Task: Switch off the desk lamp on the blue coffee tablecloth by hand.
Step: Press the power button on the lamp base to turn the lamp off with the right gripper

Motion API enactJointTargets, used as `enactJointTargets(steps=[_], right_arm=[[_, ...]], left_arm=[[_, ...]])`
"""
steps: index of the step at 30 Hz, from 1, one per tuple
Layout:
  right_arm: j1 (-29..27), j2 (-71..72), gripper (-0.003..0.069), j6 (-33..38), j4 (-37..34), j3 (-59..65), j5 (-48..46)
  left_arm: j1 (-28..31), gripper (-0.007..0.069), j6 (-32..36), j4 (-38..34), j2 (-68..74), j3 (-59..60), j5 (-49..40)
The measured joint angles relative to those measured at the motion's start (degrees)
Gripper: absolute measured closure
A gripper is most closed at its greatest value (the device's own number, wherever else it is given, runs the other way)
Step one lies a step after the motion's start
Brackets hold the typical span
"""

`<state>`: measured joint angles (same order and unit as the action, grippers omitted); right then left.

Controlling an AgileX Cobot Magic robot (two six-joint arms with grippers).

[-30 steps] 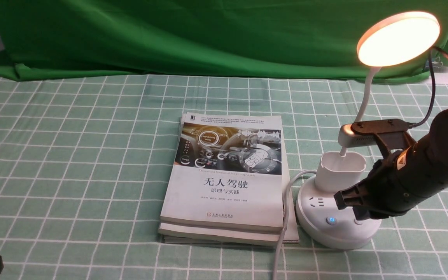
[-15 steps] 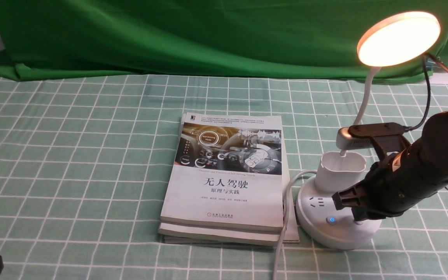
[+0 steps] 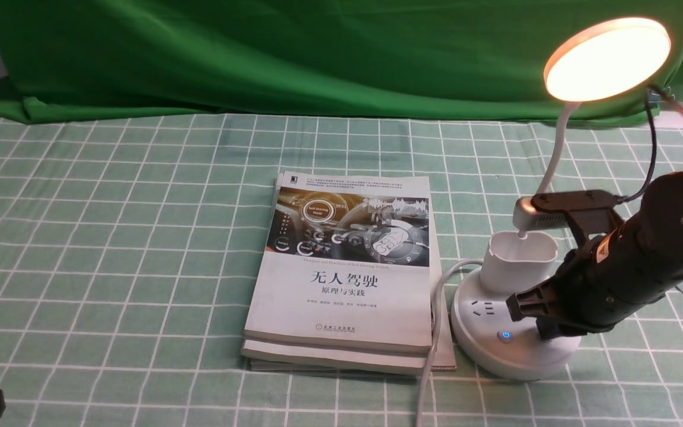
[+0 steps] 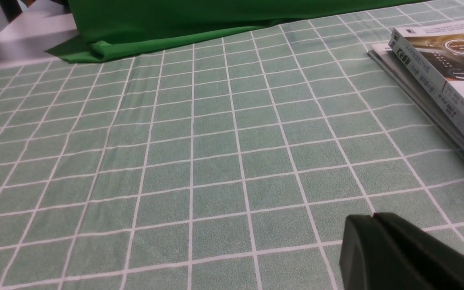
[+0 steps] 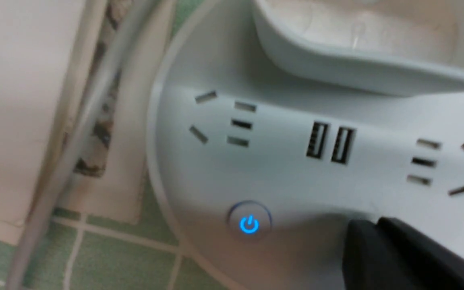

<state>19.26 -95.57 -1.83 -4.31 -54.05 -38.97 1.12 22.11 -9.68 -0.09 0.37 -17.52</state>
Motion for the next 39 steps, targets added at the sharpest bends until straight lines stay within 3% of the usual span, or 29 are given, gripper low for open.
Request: enactJointTargets(steps=[39], right_arm=[[0.0,0.9,0.0624,0.1,-0.1,-0.4,-0.2]], left_arm=[[0.0,0.0624,0.0,0.0,0.0,0.0,0.0]])
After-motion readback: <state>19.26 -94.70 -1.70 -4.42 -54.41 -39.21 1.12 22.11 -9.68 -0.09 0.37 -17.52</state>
